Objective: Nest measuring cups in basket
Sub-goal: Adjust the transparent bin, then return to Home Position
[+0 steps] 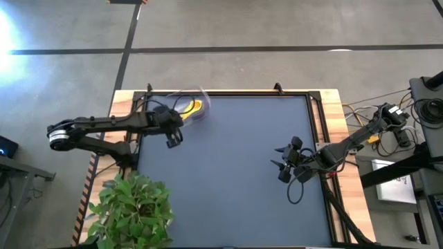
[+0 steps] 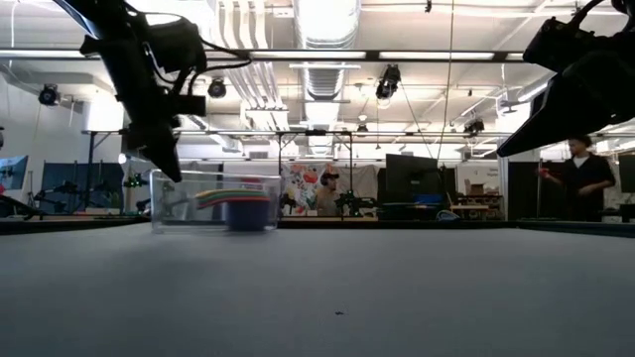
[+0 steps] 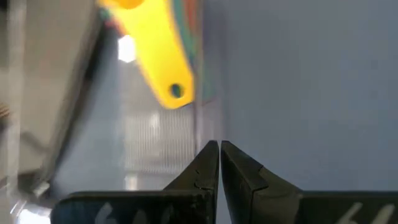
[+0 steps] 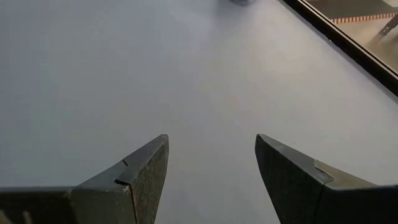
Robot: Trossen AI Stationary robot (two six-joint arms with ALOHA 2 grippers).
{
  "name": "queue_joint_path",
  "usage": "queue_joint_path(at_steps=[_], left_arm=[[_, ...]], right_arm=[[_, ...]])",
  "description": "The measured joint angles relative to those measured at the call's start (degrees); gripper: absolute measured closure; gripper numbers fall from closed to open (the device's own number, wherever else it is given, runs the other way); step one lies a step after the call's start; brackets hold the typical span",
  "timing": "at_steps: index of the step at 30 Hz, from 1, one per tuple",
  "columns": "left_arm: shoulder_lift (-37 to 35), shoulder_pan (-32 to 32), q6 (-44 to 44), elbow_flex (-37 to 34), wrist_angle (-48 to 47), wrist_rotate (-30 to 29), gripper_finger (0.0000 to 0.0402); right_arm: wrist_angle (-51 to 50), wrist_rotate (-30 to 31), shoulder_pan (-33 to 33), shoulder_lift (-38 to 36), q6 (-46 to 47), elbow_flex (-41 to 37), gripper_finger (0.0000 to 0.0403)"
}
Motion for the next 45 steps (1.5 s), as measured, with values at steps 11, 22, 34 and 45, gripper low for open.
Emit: queue_joint_path(at_steps=[11, 22, 34, 45], left_arm=[[-0.2, 4.5, -5.8, 0.0, -2.0, -11.2, 0.0401], [-0.4, 7.5, -9.0, 0.0, -3.7, -8.8, 0.0401], [-8.6, -3.6, -14.5, 0.0, -1.5, 2.2, 0.0401], [-21.8, -13.3, -16.1, 0.0, 3.3, 2.2, 0.0401]], right_arm=[[0.3, -0.3, 0.0, 0.0, 0.0, 0.0, 0.0172], [0.4, -0.3, 0.0, 0.0, 0.0, 0.0, 0.0172], [5.6, 1.1, 0.0, -0.1, -7.5, 0.0, 0.0172], [23.8, 1.0, -0.1, -1.6, -27.7, 0.1, 0.0172]])
